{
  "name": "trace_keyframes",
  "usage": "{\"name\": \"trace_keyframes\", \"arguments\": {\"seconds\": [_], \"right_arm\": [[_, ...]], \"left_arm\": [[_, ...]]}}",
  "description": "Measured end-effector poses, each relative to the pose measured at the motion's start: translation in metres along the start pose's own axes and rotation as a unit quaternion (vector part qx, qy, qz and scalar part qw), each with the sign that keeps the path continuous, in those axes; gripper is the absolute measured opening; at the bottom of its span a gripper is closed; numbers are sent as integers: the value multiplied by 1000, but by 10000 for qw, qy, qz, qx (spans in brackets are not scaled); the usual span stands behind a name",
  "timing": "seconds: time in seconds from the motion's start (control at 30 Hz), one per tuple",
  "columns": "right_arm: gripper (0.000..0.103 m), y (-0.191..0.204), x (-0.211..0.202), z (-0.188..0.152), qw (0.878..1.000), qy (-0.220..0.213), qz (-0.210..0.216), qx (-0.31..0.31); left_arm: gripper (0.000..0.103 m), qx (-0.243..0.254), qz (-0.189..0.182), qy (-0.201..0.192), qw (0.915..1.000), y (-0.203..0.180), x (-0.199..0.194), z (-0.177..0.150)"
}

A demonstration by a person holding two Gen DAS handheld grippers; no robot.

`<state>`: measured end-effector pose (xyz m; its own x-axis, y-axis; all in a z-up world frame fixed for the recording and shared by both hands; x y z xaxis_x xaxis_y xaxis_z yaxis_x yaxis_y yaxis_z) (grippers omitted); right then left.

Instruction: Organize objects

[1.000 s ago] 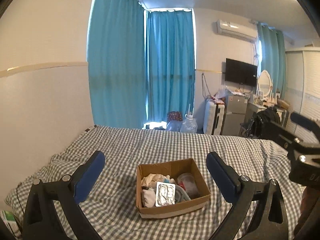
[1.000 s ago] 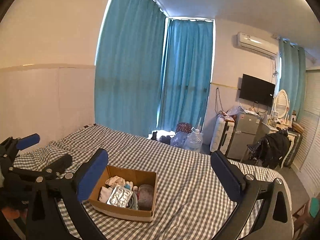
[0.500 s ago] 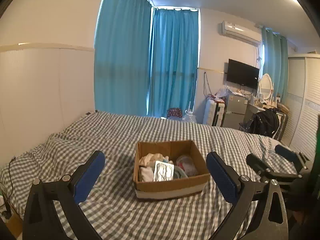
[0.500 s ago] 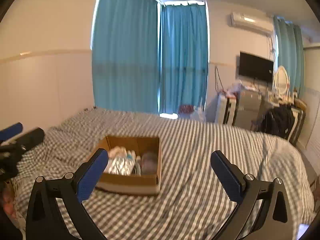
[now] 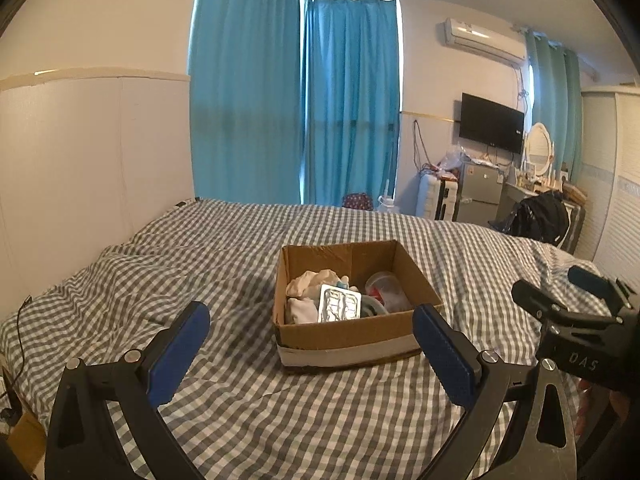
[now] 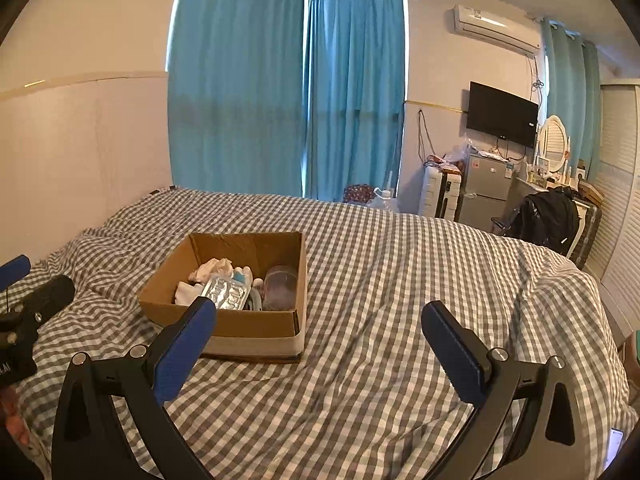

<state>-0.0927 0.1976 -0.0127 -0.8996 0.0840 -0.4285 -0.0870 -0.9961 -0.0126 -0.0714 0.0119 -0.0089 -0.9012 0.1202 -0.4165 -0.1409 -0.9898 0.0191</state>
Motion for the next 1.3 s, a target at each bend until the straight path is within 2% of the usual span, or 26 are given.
{"name": "trace_keyframes", "arguments": {"seconds": [1.3], "right_arm": [[103, 5, 1, -4, 9999, 66, -80, -123]], "left_arm": [[103, -1, -7, 182, 9998, 2, 1, -6]]}}
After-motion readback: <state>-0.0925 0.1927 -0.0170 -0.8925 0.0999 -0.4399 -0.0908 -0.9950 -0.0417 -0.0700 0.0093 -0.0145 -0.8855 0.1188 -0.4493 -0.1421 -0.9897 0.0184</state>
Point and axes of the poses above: each gripper's, at about its wrist camera, not at the fingertips, and x roughly the way its jaws point, y to its left, z to its top, the point moved 6 cm from there along x, roughly the way its jaws point, and after that the axes turned 2 degrees about x, right-handed, at the moved point
